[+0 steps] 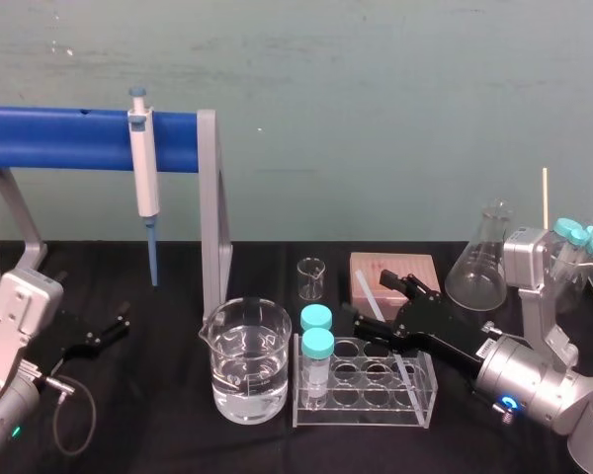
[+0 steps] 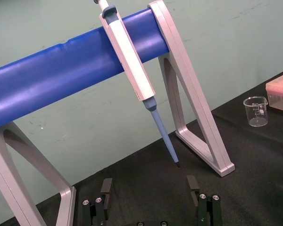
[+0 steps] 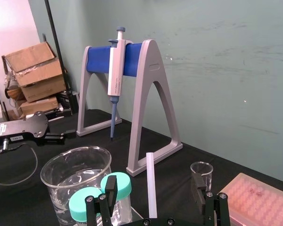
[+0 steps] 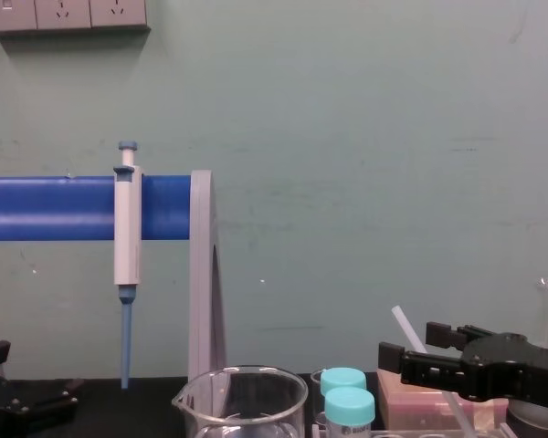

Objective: Pick up the stirring rod with one hand, then place it down.

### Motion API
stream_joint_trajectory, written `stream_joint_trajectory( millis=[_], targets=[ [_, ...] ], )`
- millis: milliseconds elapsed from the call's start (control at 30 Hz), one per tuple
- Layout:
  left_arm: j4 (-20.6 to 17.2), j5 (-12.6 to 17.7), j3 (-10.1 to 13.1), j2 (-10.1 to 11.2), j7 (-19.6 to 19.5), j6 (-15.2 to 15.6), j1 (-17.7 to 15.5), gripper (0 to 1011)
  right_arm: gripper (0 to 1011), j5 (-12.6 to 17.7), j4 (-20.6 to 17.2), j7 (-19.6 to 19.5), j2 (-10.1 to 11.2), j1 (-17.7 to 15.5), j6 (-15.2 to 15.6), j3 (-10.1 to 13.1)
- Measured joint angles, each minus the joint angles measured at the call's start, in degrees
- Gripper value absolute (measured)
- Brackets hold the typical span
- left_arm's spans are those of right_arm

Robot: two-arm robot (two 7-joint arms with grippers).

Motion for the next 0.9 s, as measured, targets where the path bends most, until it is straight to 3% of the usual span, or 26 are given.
stream_joint_trajectory(
  millis=[633,900],
  targets=[
    [0.0,0.0,0.0,0.0,0.0,0.0,0.0,1000,1003,-0.1,-0.1,0.0,0.0,0.0,-0.2,-0.1],
    [0.0,0.0,0.0,0.0,0.0,0.0,0.0,1000,853,-0.1,-0.1,0.0,0.0,0.0,-0.3,-0.1]
  ],
)
